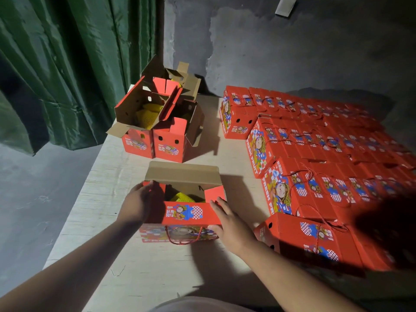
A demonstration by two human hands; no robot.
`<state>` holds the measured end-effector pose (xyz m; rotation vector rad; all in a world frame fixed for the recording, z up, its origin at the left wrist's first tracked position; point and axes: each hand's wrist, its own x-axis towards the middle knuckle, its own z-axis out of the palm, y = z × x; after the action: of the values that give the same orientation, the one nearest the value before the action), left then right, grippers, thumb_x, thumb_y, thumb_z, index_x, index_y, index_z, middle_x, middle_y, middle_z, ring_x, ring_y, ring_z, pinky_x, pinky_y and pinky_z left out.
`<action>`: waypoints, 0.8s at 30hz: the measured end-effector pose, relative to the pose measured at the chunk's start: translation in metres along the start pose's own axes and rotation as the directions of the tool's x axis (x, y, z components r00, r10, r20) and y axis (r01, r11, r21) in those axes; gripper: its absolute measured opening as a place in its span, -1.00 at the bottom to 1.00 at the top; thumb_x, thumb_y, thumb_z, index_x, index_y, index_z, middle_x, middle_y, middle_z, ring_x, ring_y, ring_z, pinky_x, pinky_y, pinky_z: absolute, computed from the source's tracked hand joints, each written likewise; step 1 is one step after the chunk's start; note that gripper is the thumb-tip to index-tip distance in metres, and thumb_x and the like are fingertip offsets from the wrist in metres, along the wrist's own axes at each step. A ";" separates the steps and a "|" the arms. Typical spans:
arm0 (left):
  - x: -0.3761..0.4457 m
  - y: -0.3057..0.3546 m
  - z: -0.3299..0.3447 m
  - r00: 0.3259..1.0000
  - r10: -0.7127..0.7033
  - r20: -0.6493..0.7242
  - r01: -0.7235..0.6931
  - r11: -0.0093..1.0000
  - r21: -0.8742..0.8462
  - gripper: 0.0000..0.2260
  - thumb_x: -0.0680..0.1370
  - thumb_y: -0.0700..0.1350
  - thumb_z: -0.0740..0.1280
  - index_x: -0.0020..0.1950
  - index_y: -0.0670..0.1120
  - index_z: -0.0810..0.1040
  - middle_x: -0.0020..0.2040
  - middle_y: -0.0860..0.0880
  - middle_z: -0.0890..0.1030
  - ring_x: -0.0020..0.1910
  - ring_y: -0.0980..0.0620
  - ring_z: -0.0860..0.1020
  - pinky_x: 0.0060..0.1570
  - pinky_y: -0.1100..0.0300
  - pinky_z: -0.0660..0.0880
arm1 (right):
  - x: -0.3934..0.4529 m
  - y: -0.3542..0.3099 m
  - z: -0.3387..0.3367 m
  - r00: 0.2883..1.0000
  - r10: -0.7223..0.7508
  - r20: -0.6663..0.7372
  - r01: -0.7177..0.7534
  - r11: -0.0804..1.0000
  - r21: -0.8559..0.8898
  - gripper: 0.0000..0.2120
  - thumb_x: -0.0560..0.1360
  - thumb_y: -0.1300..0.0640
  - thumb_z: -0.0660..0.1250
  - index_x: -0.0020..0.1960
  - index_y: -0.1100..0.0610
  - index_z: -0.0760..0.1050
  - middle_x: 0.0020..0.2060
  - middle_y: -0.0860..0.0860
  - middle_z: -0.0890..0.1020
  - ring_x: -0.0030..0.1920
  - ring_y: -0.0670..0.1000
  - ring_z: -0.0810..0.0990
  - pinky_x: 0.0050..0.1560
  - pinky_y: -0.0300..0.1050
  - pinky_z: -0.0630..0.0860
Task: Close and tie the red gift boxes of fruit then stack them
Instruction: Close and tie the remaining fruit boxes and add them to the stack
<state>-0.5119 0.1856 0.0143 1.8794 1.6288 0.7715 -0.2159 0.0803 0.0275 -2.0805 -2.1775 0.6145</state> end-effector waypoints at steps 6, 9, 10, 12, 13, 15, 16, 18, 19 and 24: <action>0.013 0.002 -0.007 0.993 -0.076 -0.085 0.060 0.981 -0.184 -0.84 0.55 -0.13 0.43 0.03 0.08 0.51 -0.04 0.01 0.60 -0.03 -0.08 0.61 -0.19 0.11 0.46 | 0.000 0.004 -0.003 1.000 -0.007 0.015 0.007 1.000 -0.003 -0.29 0.62 -0.17 0.30 0.66 -0.17 0.02 0.65 -0.19 -0.04 0.56 0.01 0.26 0.38 0.03 0.47; 0.025 -0.009 -0.006 0.966 -0.250 0.066 0.255 0.882 -0.397 -0.39 0.54 -0.18 0.48 0.50 -0.02 0.27 0.25 0.02 0.51 0.19 -0.04 0.54 0.00 0.01 0.57 | 0.001 0.008 -0.005 0.999 -0.018 0.040 0.016 0.998 0.066 -0.30 0.62 -0.15 0.31 0.65 -0.19 0.04 0.65 -0.20 -0.04 0.59 -0.02 0.20 0.46 -0.01 0.39; 0.028 -0.010 -0.008 0.956 -0.275 0.099 0.290 0.848 -0.444 -0.22 0.51 -0.21 0.50 0.59 0.00 0.13 0.30 0.02 0.48 0.21 -0.03 0.52 0.03 -0.04 0.58 | 0.001 0.009 -0.006 0.999 -0.023 0.046 0.018 0.995 0.095 -0.31 0.62 -0.16 0.31 0.65 -0.19 0.06 0.65 -0.21 -0.03 0.60 -0.04 0.17 0.49 -0.01 0.36; 0.033 -0.012 -0.009 0.947 -0.301 0.117 0.318 0.811 -0.491 -0.05 0.48 -0.23 0.54 0.65 0.05 -0.03 0.32 0.03 0.47 0.22 -0.02 0.51 0.02 -0.08 0.61 | 0.005 0.013 -0.007 0.999 -0.022 0.040 0.015 0.983 0.182 -0.36 0.62 -0.18 0.30 0.63 -0.21 0.14 0.64 -0.22 0.04 0.60 -0.09 0.15 0.54 -0.07 0.27; 0.035 -0.013 -0.009 0.945 -0.305 0.115 0.321 0.805 -0.499 -0.02 0.47 -0.23 0.55 0.66 0.06 -0.06 0.31 0.02 0.47 0.21 -0.02 0.51 -0.03 -0.05 0.62 | 0.007 0.014 -0.009 1.000 -0.013 0.025 0.007 0.973 0.229 -0.39 0.61 -0.20 0.30 0.61 -0.22 0.20 0.63 -0.23 0.09 0.59 -0.13 0.15 0.55 -0.11 0.23; 0.036 -0.016 -0.006 0.948 -0.302 0.095 0.309 0.812 -0.495 -0.04 0.47 -0.22 0.55 0.66 0.06 -0.03 0.29 -0.01 0.48 0.19 -0.03 0.53 -0.11 0.06 0.60 | 0.011 0.016 -0.012 0.999 0.019 -0.028 -0.009 0.951 0.308 -0.46 0.58 -0.25 0.29 0.53 -0.22 0.35 0.58 -0.23 0.25 0.55 -0.20 0.22 0.54 -0.16 0.22; 0.036 -0.016 -0.005 0.954 -0.289 0.073 0.288 0.827 -0.483 -0.07 0.47 -0.22 0.55 0.65 0.05 0.03 0.26 -0.02 0.50 0.18 -0.03 0.55 -0.11 0.06 0.59 | 0.014 0.015 -0.013 0.997 0.040 -0.069 -0.013 0.935 0.354 -0.50 0.57 -0.25 0.29 0.49 -0.20 0.43 0.53 -0.21 0.34 0.51 -0.23 0.29 0.53 -0.17 0.25; 0.035 -0.018 -0.003 0.973 -0.230 0.025 0.218 0.873 -0.437 -0.19 0.47 -0.22 0.54 0.60 0.07 0.20 0.21 -0.03 0.52 0.15 0.01 0.56 -0.04 -0.01 0.60 | 0.019 0.014 -0.015 0.981 0.118 -0.155 -0.030 0.877 0.479 -0.55 0.54 -0.26 0.30 0.36 -0.13 0.57 0.37 -0.21 0.54 0.37 -0.27 0.44 0.45 -0.13 0.38; 0.033 -0.019 -0.003 0.982 -0.188 -0.001 0.172 0.902 -0.397 -0.29 0.47 -0.23 0.53 0.53 0.10 0.31 0.20 -0.03 0.53 0.15 0.01 0.56 0.00 -0.01 0.60 | 0.022 0.012 -0.016 0.967 0.179 -0.182 -0.051 0.835 0.547 -0.57 0.51 -0.29 0.29 0.28 -0.13 0.61 0.25 -0.23 0.61 0.28 -0.28 0.52 0.37 -0.10 0.46; 0.015 -0.017 -0.006 0.999 -0.036 -0.023 0.031 0.979 -0.200 -0.57 0.46 -0.31 0.45 0.27 0.03 0.56 0.21 -0.05 0.52 0.25 -0.05 0.50 0.16 0.15 0.41 | 0.039 0.009 -0.028 0.870 0.440 -0.224 -0.139 0.654 0.744 -0.51 0.43 -0.48 0.22 0.02 -0.09 0.51 -0.16 -0.22 0.63 -0.09 -0.18 0.60 -0.03 -0.13 0.50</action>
<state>-0.5264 0.2032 0.0076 1.7032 1.5330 0.9134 -0.2022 0.1248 0.0415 -1.8816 -1.1036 0.8136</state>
